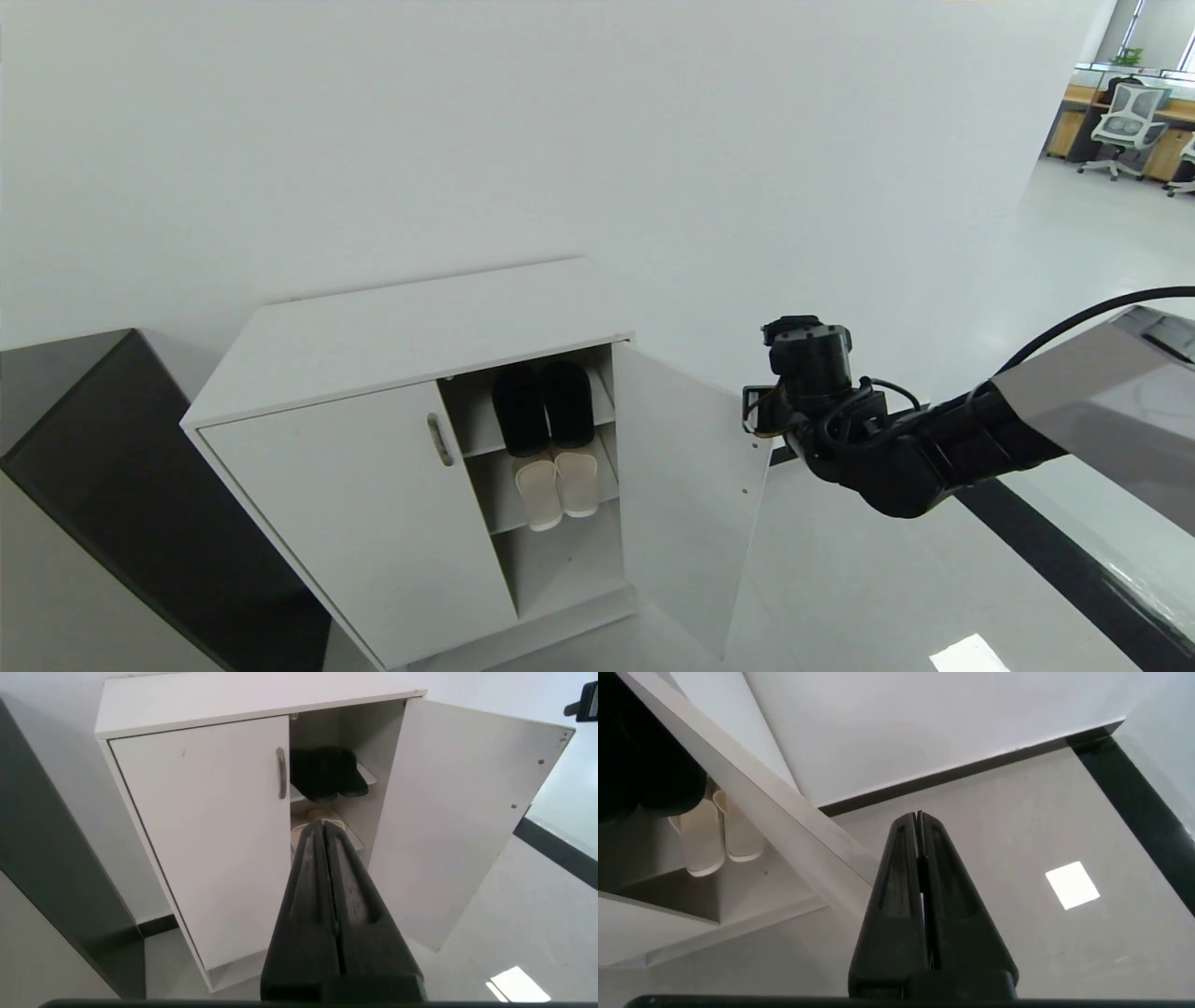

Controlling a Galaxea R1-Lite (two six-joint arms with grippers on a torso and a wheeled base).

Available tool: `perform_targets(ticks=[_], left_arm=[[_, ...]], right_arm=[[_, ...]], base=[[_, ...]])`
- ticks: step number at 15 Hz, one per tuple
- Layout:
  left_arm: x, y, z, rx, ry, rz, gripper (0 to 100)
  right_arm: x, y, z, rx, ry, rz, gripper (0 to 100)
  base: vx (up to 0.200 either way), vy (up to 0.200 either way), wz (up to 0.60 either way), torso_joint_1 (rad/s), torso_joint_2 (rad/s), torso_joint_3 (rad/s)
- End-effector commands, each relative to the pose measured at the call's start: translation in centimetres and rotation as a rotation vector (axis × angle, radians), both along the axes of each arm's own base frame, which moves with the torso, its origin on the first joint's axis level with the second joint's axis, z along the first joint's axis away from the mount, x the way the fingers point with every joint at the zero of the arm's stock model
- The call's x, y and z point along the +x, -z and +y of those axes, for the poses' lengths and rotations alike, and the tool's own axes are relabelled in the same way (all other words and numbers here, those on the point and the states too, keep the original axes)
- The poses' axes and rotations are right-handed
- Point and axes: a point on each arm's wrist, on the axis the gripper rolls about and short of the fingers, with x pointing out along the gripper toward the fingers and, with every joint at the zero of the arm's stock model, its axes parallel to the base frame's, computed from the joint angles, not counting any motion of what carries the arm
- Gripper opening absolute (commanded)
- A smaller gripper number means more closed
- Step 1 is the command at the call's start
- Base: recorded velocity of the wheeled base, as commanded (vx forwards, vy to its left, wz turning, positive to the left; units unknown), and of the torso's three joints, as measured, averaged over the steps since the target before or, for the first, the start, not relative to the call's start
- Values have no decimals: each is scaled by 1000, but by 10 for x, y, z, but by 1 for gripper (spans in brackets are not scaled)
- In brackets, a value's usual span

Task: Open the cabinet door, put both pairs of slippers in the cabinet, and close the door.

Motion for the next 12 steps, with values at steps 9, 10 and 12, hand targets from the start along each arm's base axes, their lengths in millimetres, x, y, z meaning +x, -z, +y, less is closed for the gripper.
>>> perform_targets(ticks=[9, 10, 12], left_arm=[[0, 0, 0, -1, 0, 0, 0], [0, 0, 0, -1, 0, 0, 0], [0, 0, 0, -1, 0, 0, 0]], right_arm=[[-38, -1, 26, -29, -94, 22, 0], [-54, -8, 35, -26, -135, 17, 0], [-82, -21, 49, -14, -207, -2, 0]], base=[[0, 0, 0, 0, 0, 0], [0, 0, 0, 0, 0, 0], [0, 0, 0, 0, 0, 0]])
